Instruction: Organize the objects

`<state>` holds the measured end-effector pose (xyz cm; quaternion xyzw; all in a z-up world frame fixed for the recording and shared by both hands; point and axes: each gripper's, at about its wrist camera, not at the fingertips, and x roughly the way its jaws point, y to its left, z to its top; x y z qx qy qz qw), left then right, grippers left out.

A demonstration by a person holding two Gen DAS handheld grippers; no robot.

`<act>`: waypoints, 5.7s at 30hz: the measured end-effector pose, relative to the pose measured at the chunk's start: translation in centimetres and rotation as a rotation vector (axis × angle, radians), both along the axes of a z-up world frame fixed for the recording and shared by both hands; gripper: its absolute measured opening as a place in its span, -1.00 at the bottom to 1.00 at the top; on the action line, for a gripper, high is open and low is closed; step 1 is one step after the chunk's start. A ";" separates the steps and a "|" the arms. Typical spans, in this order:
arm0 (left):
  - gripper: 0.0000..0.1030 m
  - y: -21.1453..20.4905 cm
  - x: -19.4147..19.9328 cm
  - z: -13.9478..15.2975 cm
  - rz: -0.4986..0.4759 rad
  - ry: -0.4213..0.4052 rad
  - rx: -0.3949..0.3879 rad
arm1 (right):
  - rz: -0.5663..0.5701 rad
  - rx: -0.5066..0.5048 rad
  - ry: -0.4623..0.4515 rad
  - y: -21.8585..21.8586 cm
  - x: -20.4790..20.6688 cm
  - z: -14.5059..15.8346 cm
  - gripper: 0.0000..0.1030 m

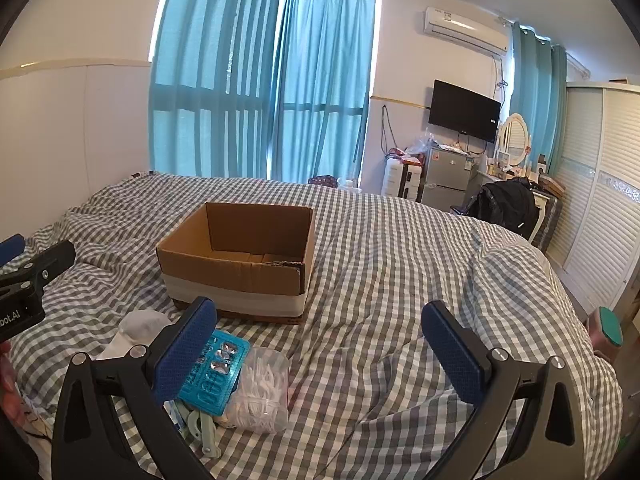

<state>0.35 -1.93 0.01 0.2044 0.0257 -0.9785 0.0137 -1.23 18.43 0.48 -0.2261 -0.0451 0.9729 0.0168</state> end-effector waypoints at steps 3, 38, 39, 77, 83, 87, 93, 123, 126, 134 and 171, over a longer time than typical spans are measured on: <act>1.00 -0.1 -0.1 0.1 -0.004 -0.001 0.002 | 0.004 0.001 -0.003 -0.1 -0.1 0.1 1.00; 1.00 0.4 0.3 0.1 -0.011 0.011 -0.006 | 0.033 -0.024 0.000 -0.4 0.3 -0.2 1.00; 1.00 0.4 0.3 0.1 -0.011 0.012 -0.006 | 0.034 -0.023 -0.002 -0.4 0.3 -0.2 1.00; 0.37 4.7 -4.1 -15.5 -0.130 -0.473 -0.065 | 0.171 -0.072 -0.450 -1.8 -8.7 -14.2 0.65; -0.02 5.0 -3.7 -15.1 -0.165 -0.470 -0.087 | 0.208 -0.101 -0.481 -2.0 -8.8 -15.4 0.27; -0.12 4.4 -3.6 -14.3 -0.150 -0.476 -0.050 | 0.181 -0.087 -0.438 -1.2 -7.8 -13.9 0.25; -0.13 3.7 -2.8 -12.0 -0.136 -0.417 -0.031 | 0.142 -0.080 -0.358 0.2 -5.6 -10.9 0.23; -0.13 3.7 -17.4 -0.5 -0.175 -0.161 0.048 | 0.278 -0.086 -0.057 -2.3 -14.7 2.9 0.23; -0.13 3.9 -20.7 -0.1 -0.177 -0.145 0.042 | 0.282 -0.074 -0.042 -2.7 -18.2 3.5 0.23; -0.13 4.5 -28.4 -1.9 -0.189 -0.178 -0.006 | 0.270 -0.074 -0.080 -3.2 -27.2 2.0 0.23; 1.00 1.2 -13.3 3.5 -0.183 -0.122 -0.017 | 0.217 -0.060 0.011 -0.6 -12.4 8.8 0.85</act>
